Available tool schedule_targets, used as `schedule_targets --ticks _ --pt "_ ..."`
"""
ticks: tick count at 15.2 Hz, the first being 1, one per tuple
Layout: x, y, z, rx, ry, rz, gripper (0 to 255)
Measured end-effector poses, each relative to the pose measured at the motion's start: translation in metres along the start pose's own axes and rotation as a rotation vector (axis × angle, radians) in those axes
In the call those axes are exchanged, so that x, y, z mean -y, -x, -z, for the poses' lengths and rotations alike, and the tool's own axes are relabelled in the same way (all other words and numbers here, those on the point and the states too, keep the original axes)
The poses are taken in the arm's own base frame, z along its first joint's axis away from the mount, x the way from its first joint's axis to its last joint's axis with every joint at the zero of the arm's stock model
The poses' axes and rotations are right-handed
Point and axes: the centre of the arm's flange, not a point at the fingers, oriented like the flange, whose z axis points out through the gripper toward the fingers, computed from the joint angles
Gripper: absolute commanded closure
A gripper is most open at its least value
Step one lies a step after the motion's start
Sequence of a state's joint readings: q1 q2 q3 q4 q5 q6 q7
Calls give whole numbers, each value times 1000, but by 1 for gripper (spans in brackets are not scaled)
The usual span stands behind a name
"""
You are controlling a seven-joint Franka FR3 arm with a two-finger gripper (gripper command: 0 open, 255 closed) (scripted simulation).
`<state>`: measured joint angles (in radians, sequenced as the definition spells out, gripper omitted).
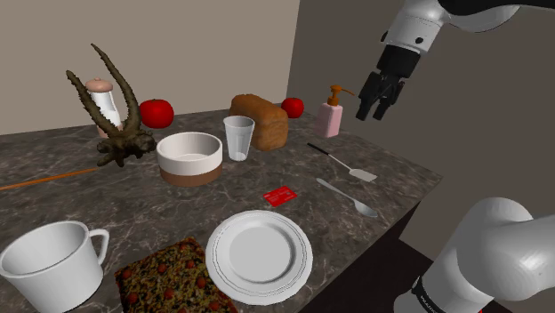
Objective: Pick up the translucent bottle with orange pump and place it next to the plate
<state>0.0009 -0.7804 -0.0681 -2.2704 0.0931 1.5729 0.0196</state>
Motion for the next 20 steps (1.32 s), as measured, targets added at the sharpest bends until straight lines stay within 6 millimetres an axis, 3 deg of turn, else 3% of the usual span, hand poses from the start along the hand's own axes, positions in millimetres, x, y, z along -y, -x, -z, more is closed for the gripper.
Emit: schedule_targets --ticks 3,20 --pt "-9 -11 0 3 2 -1 0" --pt "-169 -169 19 44 29 -17 0"
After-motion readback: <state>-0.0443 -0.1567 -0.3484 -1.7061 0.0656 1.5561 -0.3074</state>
